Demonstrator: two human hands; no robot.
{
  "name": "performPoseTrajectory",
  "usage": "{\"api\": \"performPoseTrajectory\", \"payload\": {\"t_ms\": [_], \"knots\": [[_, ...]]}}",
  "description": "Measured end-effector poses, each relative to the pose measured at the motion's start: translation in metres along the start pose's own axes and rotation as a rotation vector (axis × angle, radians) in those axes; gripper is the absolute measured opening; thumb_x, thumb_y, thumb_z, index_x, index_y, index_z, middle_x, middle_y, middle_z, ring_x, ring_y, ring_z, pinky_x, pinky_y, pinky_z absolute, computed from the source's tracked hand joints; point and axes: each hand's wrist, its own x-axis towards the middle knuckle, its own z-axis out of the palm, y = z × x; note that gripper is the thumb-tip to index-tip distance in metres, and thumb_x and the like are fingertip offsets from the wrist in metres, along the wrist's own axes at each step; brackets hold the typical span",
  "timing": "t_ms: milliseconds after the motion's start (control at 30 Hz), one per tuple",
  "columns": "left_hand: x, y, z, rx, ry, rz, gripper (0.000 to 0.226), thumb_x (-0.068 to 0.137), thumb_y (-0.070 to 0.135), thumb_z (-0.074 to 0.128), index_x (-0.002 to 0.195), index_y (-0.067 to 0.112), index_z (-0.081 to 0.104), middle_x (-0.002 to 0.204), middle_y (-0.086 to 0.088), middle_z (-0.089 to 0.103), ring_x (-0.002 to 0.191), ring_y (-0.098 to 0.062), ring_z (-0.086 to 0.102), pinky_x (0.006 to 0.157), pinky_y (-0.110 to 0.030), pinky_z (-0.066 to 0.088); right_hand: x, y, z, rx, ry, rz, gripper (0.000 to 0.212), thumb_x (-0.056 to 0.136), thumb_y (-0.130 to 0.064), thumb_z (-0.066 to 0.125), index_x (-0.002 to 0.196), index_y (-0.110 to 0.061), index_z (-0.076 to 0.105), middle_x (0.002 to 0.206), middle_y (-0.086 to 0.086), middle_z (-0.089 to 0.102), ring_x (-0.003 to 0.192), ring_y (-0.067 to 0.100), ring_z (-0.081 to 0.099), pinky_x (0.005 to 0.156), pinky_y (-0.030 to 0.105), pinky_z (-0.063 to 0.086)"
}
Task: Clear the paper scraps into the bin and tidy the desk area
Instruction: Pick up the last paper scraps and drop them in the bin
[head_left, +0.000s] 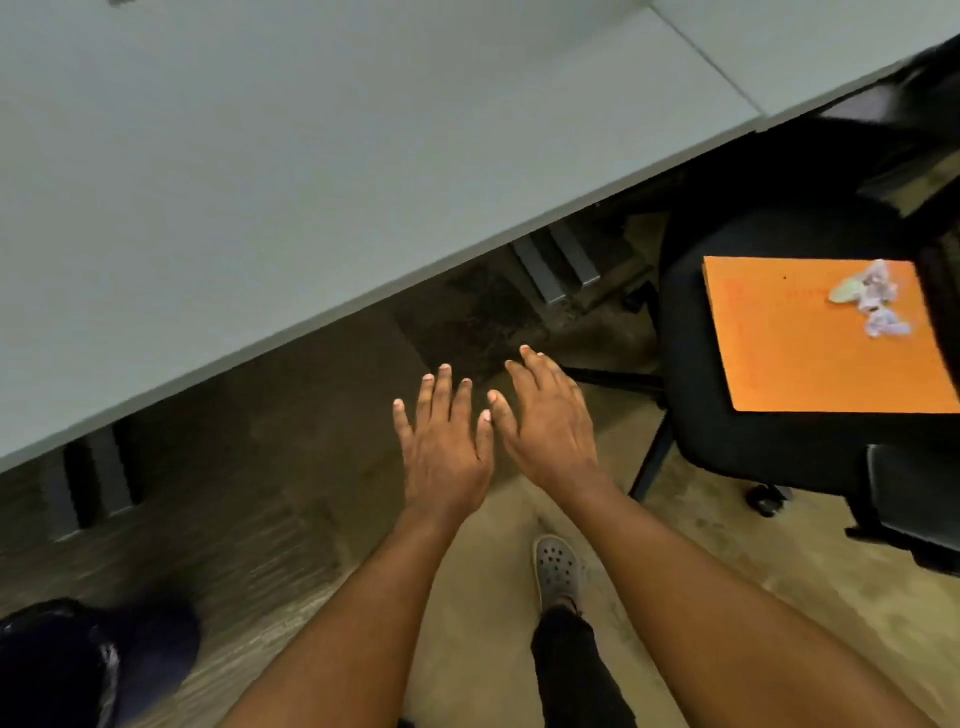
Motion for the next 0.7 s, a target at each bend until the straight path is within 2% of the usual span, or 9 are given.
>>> {"api": "performPoseTrajectory", "payload": {"t_ms": [233, 400, 533, 700], "knots": [[0.056, 0.11, 0.045, 0.02, -0.077, 0.193, 0.056, 0.1, 0.049, 0.025, 0.145, 0.019, 0.038, 0.16, -0.004, 0.021, 0.148, -0.021, 0.012, 0.117, -0.057, 0.005, 0.029, 0.114, -0.06, 0.023, 0.165, 0.115, 0.054, 0.097, -0.048, 0.037, 0.138, -0.015, 0.045, 0.152, 0.009, 0.034, 0.141, 0.023, 0.028, 0.111, 0.043, 0.031], [0.095, 0.176, 0.081, 0.035, -0.125, 0.323, 0.058, 0.1, 0.051, 0.027, 0.147, 0.018, 0.035, 0.161, -0.005, 0.019, 0.148, -0.022, 0.012, 0.118, -0.058, 0.007, 0.044, 0.196, -0.093, 0.032, 0.223, 0.222, 0.052, 0.096, -0.045, 0.044, 0.139, -0.016, 0.041, 0.153, 0.01, 0.031, 0.14, 0.025, 0.027, 0.108, 0.042, 0.032], [0.119, 0.231, 0.113, 0.022, -0.138, 0.443, 0.061, 0.098, 0.053, 0.024, 0.147, 0.018, 0.034, 0.159, -0.008, 0.023, 0.147, -0.023, 0.017, 0.118, -0.052, 0.011, 0.044, 0.278, -0.115, -0.066, 0.216, 0.412, 0.054, 0.094, -0.045, 0.046, 0.137, -0.012, 0.039, 0.147, 0.013, 0.036, 0.13, 0.031, 0.036, 0.099, 0.046, 0.039], [0.15, 0.291, 0.156, 0.127, -0.217, 0.632, 0.063, 0.097, 0.047, 0.038, 0.15, 0.016, 0.027, 0.16, -0.011, 0.019, 0.146, -0.027, 0.018, 0.118, -0.05, 0.014, 0.051, 0.368, -0.136, -0.119, 0.317, 0.609, 0.055, 0.092, -0.043, 0.052, 0.132, -0.007, 0.041, 0.133, 0.016, 0.043, 0.119, 0.034, 0.043, 0.09, 0.045, 0.042]]}}
